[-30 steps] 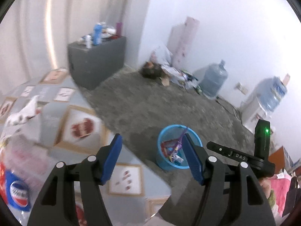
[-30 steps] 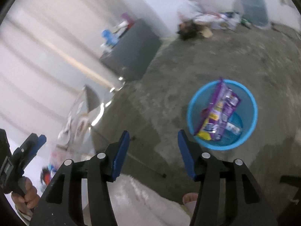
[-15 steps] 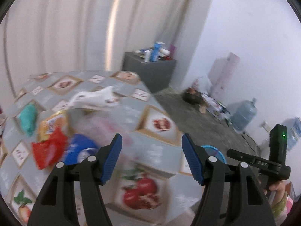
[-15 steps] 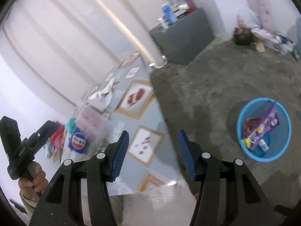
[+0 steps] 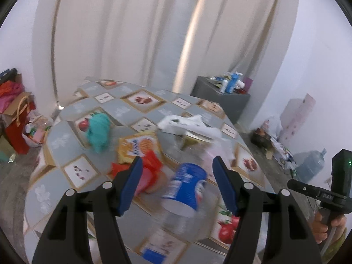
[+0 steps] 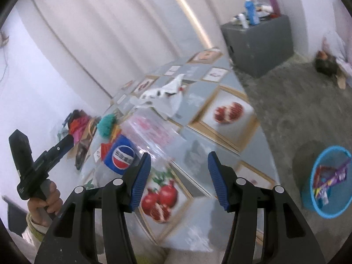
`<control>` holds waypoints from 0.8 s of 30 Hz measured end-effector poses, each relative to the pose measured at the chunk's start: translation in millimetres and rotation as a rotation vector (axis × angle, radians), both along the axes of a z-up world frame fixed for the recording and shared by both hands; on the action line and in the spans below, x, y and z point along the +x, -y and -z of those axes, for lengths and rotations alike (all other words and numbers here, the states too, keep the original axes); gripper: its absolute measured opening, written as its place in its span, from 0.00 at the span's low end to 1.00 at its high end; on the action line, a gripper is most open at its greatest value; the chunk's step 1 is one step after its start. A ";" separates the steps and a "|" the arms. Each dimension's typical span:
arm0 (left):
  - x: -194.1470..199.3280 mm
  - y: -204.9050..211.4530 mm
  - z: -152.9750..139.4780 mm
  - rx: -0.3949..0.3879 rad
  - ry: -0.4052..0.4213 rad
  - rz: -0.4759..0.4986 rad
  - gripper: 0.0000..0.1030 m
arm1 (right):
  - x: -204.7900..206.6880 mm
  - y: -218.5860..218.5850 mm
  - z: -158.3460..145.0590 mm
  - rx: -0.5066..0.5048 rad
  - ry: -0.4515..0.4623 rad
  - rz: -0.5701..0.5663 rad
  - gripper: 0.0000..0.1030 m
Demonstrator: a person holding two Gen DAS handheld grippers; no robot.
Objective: Collect trash
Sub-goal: 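Move both tools back over the table toward the teal cloth and tissue, then grasp the teal cloth with the left tool while the right tool grasps the white tissue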
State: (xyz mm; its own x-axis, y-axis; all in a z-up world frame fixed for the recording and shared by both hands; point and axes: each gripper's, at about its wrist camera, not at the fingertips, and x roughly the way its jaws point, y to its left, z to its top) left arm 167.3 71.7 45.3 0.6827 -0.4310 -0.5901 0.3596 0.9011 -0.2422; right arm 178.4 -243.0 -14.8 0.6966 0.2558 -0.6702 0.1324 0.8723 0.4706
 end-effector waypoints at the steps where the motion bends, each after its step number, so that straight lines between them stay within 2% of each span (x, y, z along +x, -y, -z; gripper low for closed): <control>1: 5.7 -5.3 -0.2 -0.002 0.001 -0.007 0.62 | 9.0 -4.3 -3.6 -0.013 0.004 -0.012 0.51; 9: 68.7 -35.7 3.8 0.055 0.011 -0.074 0.62 | 83.2 -23.9 -34.9 -0.083 0.053 -0.113 0.51; 12: 98.2 -46.4 12.0 0.046 -0.029 -0.091 0.62 | 122.6 -33.5 -39.2 -0.109 0.036 -0.155 0.51; 17: 145.2 -56.4 36.5 0.073 -0.093 -0.133 0.62 | 178.7 -52.4 -29.0 -0.144 -0.024 -0.239 0.51; 24: 193.4 -56.9 75.2 0.147 -0.182 -0.162 0.62 | 235.0 -75.6 1.2 -0.256 -0.105 -0.329 0.50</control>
State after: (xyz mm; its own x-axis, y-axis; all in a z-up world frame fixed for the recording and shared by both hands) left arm 360.7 128.7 -29.9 0.6126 -0.2256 -0.7575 0.1707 0.9735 -0.1519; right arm 413.4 -167.4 -16.0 0.5303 0.2697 -0.8038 -0.1371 0.9629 0.2326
